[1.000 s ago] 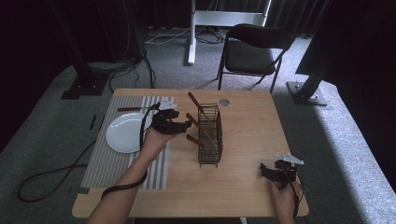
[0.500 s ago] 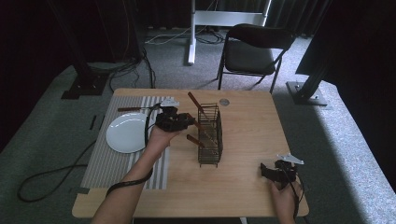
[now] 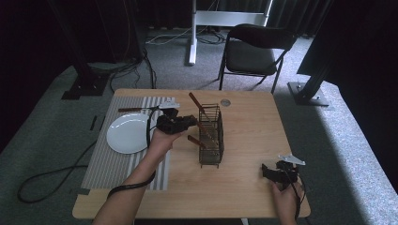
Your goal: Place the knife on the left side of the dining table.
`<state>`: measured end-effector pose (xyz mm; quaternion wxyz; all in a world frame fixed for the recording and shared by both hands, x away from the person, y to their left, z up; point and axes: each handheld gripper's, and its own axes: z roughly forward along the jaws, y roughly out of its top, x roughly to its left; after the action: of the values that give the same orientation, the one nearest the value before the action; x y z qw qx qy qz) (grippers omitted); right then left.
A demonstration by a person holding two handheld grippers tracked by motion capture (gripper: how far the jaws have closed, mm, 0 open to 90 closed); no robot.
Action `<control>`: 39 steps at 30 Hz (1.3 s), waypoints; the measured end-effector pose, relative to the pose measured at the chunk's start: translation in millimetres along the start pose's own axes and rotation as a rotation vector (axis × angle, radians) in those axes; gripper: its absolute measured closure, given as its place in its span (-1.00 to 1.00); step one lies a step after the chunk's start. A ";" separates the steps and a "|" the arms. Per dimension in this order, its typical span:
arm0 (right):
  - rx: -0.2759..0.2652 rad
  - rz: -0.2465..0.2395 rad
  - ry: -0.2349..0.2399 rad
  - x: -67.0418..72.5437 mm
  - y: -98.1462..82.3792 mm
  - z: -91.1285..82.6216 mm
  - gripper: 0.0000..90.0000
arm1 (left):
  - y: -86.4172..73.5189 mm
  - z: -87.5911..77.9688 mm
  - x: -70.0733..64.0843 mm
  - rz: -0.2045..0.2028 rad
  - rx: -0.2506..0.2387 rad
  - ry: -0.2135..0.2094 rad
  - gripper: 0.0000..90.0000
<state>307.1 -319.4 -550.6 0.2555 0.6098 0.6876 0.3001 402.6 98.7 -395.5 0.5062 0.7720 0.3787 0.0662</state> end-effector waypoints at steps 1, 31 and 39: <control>0.000 0.000 0.000 0.0 0.0 0.0 -0.73 | 0.3 0.0 -2.1 0.005 -0.002 -0.013 0.65; -0.001 0.000 -0.001 0.0 0.1 0.0 -0.73 | 18.8 -20.6 -32.4 0.087 -0.065 -0.032 0.81; -0.001 0.000 0.000 0.0 0.0 0.0 -0.73 | 28.0 -41.0 -42.5 0.120 -0.099 -0.033 0.81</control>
<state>307.2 -319.4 -550.5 0.2559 0.6097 0.6873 0.3005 367.2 95.3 -340.6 0.5451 0.7681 0.3199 0.1025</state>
